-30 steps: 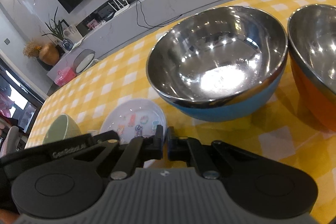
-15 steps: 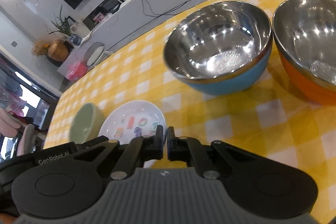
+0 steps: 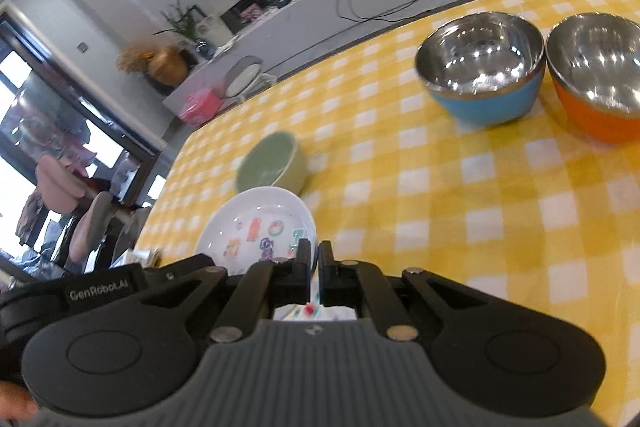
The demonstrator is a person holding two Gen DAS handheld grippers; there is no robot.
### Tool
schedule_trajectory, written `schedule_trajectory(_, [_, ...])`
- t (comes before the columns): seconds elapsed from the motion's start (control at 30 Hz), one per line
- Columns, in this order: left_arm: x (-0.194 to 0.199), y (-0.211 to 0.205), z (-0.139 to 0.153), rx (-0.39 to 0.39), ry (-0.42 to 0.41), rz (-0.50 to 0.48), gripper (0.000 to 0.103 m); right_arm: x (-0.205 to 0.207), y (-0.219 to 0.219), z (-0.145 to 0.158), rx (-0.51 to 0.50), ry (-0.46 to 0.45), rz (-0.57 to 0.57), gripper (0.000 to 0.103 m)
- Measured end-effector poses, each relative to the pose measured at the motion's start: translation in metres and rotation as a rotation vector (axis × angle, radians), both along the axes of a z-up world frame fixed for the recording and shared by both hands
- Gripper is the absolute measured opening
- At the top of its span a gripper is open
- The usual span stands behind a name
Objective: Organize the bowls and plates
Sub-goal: 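Close both tools on the rim of the white sticker plate, then lift the sticker plate with both tools and lower it onto the 'Fruits' plate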
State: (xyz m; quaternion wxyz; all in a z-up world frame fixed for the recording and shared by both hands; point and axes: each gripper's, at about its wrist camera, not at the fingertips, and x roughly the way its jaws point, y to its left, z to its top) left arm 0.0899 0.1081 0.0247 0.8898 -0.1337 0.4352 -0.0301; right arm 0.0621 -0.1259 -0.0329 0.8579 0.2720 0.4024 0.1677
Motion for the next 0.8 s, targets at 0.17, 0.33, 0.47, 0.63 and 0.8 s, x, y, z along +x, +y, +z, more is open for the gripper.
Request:
schedule_trajectory(0.17, [-0.022, 0.012, -0.011, -0.005, 0.028, 0.019, 0.003, -0.023, 0.009, -0.003, -0.011, 0.006, 0.031, 0.001])
schedule_trajectory(0.33, [-0.034, 0.021, -0.022, -0.015, 0.061, 0.044, 0.003, -0.032, 0.017, -0.015, -0.009, 0.040, 0.060, 0.001])
schedule_trajectory(0.47, [-0.035, 0.026, -0.034, -0.018, 0.091, 0.055, 0.004, -0.032, 0.020, -0.028, -0.010, 0.059, 0.075, 0.001])
schedule_trajectory(0.63, [-0.035, 0.029, -0.045, -0.017, 0.105, 0.071, 0.004, -0.026, 0.023, -0.041, 0.005, 0.080, 0.076, 0.001])
schedule_trajectory(0.8, [-0.028, 0.032, -0.056, -0.018, 0.115, 0.086, 0.004, -0.019, 0.026, -0.049, 0.000, 0.079, 0.079, 0.001])
